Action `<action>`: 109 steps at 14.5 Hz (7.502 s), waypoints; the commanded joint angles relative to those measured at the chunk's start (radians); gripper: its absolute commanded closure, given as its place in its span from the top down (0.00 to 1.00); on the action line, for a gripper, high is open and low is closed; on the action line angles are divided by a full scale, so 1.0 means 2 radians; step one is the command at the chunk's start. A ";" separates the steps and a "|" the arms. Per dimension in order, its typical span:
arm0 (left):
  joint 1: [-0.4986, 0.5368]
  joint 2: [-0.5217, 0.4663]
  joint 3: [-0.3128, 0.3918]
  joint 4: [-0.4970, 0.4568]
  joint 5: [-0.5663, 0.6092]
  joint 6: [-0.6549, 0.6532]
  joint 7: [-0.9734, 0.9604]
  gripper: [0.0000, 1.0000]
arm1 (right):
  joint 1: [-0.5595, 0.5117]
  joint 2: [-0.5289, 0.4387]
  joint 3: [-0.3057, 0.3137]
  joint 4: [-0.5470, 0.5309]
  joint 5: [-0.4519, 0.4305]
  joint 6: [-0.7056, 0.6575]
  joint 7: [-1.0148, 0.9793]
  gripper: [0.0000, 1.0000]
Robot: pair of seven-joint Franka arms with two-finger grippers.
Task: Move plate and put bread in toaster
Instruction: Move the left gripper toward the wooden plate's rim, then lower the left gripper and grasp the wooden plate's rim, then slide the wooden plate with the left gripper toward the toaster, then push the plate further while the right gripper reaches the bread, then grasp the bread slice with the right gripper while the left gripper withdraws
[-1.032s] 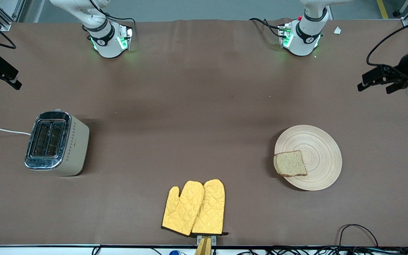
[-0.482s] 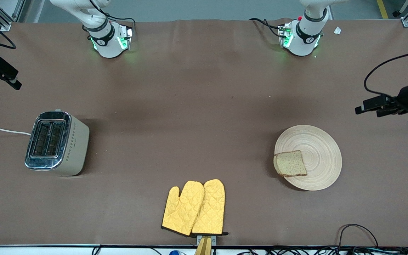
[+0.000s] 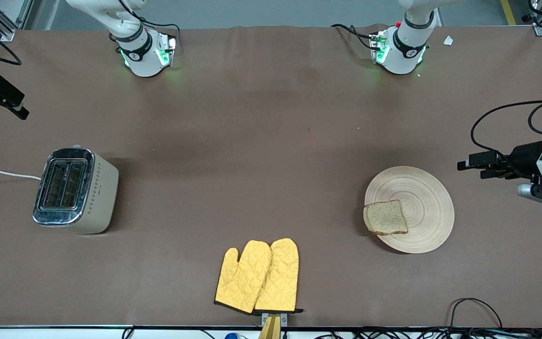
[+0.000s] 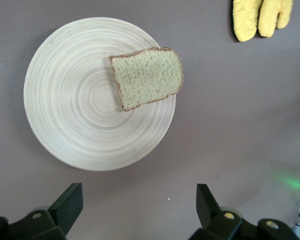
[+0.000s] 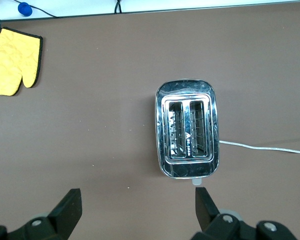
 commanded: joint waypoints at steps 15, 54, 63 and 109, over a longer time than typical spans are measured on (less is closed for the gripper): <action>0.074 0.185 -0.002 0.042 -0.126 0.003 0.210 0.80 | 0.001 -0.004 -0.002 -0.010 0.007 0.003 -0.003 1.00; 0.104 0.246 -0.084 0.082 -0.172 0.037 0.211 0.00 | 0.007 0.022 -0.001 -0.003 0.005 0.037 -0.004 1.00; 0.077 0.197 -0.205 0.004 -0.173 0.076 0.136 0.01 | 0.009 0.053 -0.001 -0.004 0.004 0.033 -0.015 1.00; 0.055 0.129 -0.200 0.023 -0.060 0.195 -0.075 1.00 | 0.333 0.269 -0.001 -0.215 -0.012 0.419 0.386 0.80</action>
